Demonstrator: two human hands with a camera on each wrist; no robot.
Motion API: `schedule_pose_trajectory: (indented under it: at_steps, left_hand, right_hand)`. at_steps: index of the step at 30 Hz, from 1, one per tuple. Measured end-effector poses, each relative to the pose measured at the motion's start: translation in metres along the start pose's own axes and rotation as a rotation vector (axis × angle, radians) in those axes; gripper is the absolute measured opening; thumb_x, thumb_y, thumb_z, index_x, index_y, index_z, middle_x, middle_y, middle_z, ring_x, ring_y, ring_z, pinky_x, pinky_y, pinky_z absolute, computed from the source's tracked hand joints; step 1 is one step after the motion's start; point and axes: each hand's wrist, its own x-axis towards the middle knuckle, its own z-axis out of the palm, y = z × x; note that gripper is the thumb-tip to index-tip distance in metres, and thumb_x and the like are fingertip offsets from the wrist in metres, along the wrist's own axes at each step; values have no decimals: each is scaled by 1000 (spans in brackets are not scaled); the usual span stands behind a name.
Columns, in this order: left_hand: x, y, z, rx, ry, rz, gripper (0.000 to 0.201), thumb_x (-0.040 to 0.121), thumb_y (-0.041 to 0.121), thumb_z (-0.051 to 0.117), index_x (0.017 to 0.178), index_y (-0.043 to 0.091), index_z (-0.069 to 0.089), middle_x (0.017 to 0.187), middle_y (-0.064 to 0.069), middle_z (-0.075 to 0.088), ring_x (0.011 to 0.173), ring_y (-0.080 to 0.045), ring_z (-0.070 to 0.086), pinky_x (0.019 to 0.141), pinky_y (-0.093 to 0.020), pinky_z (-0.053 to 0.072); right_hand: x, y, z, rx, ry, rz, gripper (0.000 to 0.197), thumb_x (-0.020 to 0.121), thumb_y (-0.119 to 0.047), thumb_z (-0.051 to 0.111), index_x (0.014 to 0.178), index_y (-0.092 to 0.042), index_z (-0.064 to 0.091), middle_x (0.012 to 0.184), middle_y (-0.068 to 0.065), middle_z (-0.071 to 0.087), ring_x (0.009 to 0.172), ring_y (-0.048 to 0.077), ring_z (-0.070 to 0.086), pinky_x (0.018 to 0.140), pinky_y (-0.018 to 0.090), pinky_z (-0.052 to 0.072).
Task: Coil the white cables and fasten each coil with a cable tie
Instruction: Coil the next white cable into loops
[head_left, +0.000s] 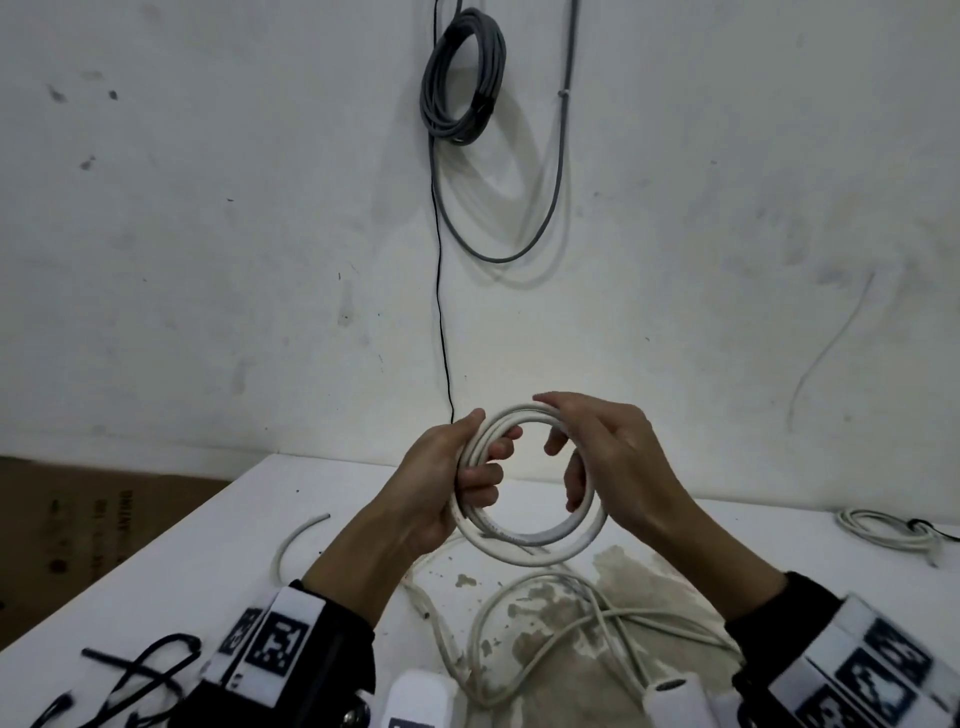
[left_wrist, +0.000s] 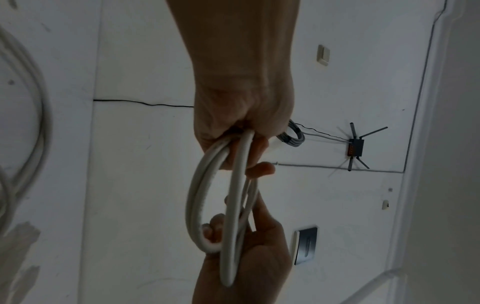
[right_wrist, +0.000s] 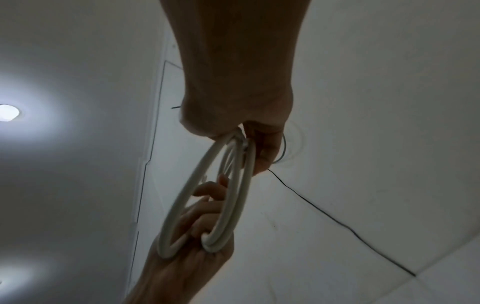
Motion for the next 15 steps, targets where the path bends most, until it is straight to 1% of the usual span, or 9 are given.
schedule_pose_trajectory:
  at_steps: [1,3,5,7,9,11,13,15]
  left_hand:
    - [0,1,1,51,2,4,39,101,25,29,86,2,56,50,4,46,32,-2,28,33,-13,22]
    - [-1,2,3,151,13,21,43,102,28,28,85,2,58,49,3,48,33,-5,33,35,-15,28]
    - [-2,2,6,207,38,50,50,103,31,26,84,1,61,50,1,52,37,-8,42,39,-16,36]
    - [-2,3,7,241,62,66,54,102,35,25,82,0,62,51,0,53,39,-9,47,41,-17,40]
    - [-1,4,7,286,82,38,54,102,37,26,78,3,60,47,1,50,35,-9,41,38,-16,35]
    - [-1,5,7,340,84,-20,52,101,39,28,72,6,55,42,2,44,31,-8,33,35,-15,28]
    - [-1,6,8,406,79,-71,52,101,40,29,67,8,51,37,2,40,27,-8,28,33,-14,25]
    - [-2,4,8,448,50,-87,53,101,41,27,66,8,48,33,2,35,25,-8,25,32,-13,22]
  right_hand:
    - [0,1,0,-54,-9,-52,25,96,-23,47,91,-15,69,70,17,58,37,18,50,38,26,44]
    - [0,4,0,-152,-35,-150,20,92,-23,55,81,-11,66,62,18,55,35,17,49,35,25,44]
    - [2,10,0,-222,-14,-214,24,92,-19,56,75,-4,63,57,18,55,32,15,48,33,25,43]
    - [4,15,2,-284,37,-278,30,94,-18,55,70,1,59,52,16,51,36,20,48,35,22,39]
    - [3,16,3,-341,59,-351,33,93,-20,54,67,0,57,47,10,45,44,22,45,40,21,35]
    - [1,16,4,-378,20,-399,32,91,-22,51,67,0,57,45,1,40,47,19,41,44,18,30]
    - [0,18,3,-379,-42,-394,30,91,-23,50,71,-1,58,45,-9,34,44,13,40,43,15,31]
    - [-1,18,0,-374,-99,-372,27,92,-23,50,77,-2,59,46,-12,35,42,10,42,42,15,34]
